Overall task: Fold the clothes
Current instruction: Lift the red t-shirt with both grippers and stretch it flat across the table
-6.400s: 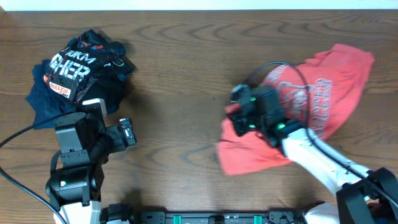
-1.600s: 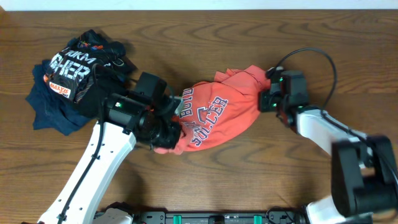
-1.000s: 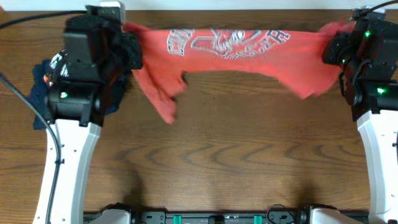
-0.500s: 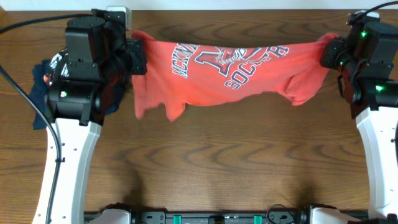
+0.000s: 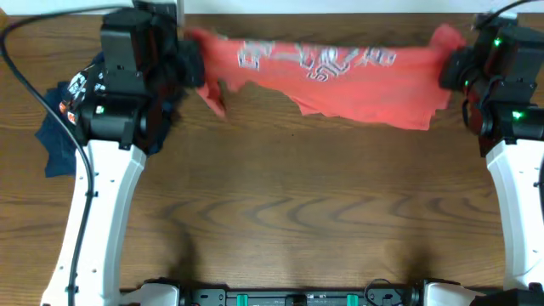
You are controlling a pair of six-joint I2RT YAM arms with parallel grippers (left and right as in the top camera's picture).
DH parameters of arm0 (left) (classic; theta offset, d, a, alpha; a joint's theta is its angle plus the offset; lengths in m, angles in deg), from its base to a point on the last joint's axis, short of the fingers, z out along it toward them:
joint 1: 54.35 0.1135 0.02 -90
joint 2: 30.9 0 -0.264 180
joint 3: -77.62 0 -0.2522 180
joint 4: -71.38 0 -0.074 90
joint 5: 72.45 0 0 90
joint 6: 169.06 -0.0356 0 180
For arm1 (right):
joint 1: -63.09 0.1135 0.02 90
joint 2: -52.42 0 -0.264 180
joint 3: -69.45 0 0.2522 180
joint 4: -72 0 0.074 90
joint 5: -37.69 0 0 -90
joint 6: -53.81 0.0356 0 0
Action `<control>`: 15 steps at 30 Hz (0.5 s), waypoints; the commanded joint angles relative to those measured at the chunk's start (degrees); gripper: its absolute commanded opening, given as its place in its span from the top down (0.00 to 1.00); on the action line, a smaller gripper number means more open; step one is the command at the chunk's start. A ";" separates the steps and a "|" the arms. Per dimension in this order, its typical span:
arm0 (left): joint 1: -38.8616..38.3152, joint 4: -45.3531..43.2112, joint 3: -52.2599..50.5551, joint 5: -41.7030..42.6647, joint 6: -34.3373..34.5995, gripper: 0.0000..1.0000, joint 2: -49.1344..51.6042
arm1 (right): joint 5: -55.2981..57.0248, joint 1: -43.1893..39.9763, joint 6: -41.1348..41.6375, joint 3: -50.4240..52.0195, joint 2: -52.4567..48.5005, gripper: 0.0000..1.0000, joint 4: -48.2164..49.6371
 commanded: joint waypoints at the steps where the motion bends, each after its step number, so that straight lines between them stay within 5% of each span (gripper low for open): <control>1: 0.50 8.07 0.57 2.82 0.24 0.94 -3.74 | 1.90 -0.74 -0.76 -1.05 2.45 0.99 -5.79; 5: 0.50 16.20 0.57 3.19 0.22 0.94 -9.64 | 5.62 -0.74 -0.72 -1.05 6.36 0.99 -8.22; 15: 0.50 8.85 0.24 -3.28 0.26 0.94 -15.37 | 5.53 -1.27 -0.74 -1.03 6.97 0.99 1.99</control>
